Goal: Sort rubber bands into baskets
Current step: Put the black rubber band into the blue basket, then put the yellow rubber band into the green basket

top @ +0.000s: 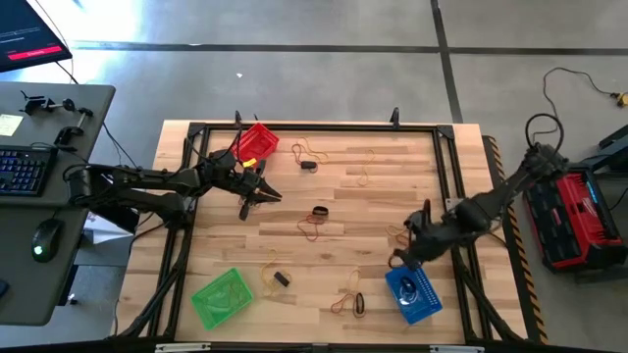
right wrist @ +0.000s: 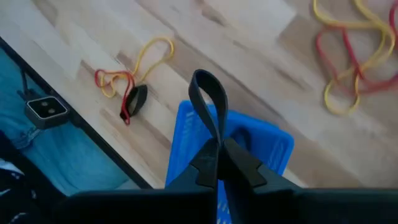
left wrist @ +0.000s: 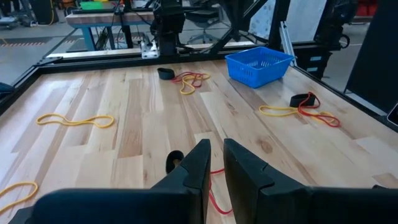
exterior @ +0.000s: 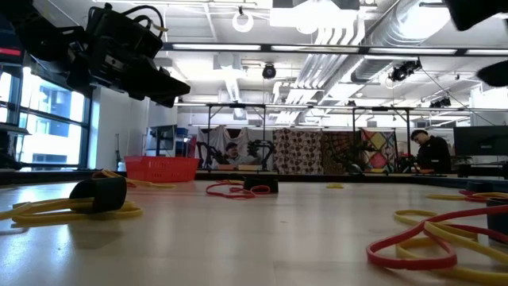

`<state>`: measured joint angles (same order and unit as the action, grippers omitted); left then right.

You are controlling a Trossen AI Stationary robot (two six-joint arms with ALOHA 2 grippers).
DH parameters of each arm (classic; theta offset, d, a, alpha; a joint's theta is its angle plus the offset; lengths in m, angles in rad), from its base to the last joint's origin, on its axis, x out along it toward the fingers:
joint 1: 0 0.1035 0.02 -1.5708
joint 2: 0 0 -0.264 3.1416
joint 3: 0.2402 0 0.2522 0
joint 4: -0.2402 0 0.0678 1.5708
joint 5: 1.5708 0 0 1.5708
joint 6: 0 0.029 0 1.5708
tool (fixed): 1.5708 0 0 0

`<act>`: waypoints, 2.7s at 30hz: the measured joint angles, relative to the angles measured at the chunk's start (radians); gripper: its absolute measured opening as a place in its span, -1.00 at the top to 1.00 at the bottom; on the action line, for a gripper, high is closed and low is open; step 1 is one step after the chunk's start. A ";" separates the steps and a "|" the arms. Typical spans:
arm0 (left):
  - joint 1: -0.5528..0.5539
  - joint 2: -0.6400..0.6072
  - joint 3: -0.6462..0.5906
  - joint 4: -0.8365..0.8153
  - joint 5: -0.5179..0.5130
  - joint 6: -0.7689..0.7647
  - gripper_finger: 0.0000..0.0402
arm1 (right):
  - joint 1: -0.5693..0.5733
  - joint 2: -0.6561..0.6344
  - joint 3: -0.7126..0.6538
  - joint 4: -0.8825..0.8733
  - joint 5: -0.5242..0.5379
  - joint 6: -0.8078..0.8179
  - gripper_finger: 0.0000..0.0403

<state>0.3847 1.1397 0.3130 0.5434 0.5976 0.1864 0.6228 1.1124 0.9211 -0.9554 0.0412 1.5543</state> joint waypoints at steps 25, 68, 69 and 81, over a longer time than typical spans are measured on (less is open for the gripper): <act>0.000 0.000 0.000 0.001 0.000 -0.001 0.83 | 0.203 0.287 0.000 0.137 0.010 0.322 1.00; 0.000 0.000 0.001 0.000 -0.018 -0.044 0.83 | 0.221 0.419 0.293 -0.177 0.058 0.170 0.38; 0.000 0.000 0.001 0.000 -0.036 -0.043 0.83 | 0.220 0.419 0.308 -0.188 0.068 0.147 0.39; -0.046 0.000 0.058 -0.026 -0.115 -0.052 0.89 | 0.072 0.418 0.359 -0.379 0.184 -0.179 0.97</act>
<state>0.3383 1.1397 0.3714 0.5170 0.4828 0.1341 0.6951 1.5306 1.2800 -1.3342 0.2254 1.3753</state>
